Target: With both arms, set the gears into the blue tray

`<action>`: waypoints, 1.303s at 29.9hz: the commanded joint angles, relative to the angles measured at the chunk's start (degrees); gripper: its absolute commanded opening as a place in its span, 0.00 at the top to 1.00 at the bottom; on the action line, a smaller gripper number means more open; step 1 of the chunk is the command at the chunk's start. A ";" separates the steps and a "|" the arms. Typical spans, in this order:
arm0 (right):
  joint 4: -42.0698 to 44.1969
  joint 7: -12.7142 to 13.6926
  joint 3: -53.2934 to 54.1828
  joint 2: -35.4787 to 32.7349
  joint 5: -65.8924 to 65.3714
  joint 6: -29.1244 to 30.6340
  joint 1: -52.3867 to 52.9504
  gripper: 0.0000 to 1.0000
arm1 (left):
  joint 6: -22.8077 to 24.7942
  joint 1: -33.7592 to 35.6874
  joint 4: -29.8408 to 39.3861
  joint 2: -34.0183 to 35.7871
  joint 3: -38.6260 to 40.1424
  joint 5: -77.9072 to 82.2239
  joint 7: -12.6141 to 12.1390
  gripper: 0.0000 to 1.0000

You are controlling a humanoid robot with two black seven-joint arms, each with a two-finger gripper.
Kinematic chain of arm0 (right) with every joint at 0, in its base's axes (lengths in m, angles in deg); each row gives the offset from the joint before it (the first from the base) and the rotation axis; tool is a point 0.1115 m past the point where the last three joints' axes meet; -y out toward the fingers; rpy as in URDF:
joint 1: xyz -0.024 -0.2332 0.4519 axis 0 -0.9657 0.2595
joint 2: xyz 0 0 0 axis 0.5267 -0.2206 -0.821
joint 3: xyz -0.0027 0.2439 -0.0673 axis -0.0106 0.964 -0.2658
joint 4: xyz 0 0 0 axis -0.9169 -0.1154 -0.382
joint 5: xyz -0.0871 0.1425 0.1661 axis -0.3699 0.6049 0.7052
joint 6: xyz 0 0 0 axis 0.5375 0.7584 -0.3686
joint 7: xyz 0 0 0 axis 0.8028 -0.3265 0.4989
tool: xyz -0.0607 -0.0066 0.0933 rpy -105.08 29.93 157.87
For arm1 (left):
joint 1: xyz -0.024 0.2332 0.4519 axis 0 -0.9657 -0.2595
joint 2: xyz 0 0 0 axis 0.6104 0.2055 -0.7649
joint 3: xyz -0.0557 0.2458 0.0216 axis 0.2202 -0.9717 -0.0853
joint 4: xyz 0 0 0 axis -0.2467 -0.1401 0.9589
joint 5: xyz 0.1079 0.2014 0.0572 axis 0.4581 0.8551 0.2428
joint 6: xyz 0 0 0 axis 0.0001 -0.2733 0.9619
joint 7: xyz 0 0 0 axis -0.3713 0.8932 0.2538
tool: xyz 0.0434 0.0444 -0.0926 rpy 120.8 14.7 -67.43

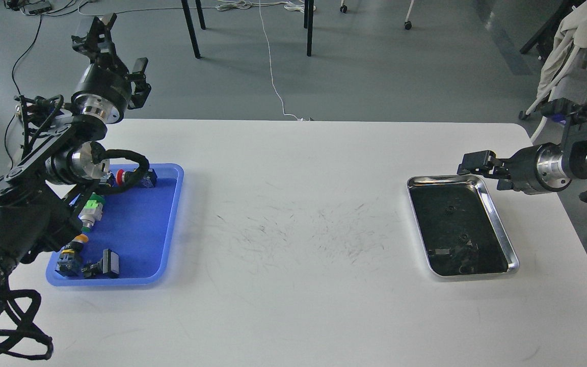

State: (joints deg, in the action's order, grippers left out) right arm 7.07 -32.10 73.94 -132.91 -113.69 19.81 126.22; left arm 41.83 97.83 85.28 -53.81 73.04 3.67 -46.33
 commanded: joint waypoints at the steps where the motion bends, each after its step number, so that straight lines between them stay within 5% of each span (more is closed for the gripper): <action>1: -0.48 0.20 -2.66 1.34 -4.10 -0.01 0.99 0.02 | -0.71 0.07 0.01 0.08 0.00 0.07 -0.07 0.02; 22: 6.99 -0.24 -12.07 14.96 -5.43 -0.01 1.44 0.05 | -0.89 0.33 0.01 0.34 0.09 -0.02 0.11 0.02; 32: 10.07 -0.51 -12.07 16.46 -5.52 -0.01 -0.05 0.08 | -0.89 0.25 0.10 1.05 0.00 -0.02 0.11 0.02; 39: 12.08 -0.68 -11.89 16.46 -4.81 -0.01 -0.93 0.18 | -0.89 0.07 0.10 1.05 0.00 -0.02 0.11 0.02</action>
State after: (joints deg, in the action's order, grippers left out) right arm 17.88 -32.77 61.92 -116.51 -118.65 19.79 125.89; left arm 40.95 97.92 85.38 -52.77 73.04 3.65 -46.23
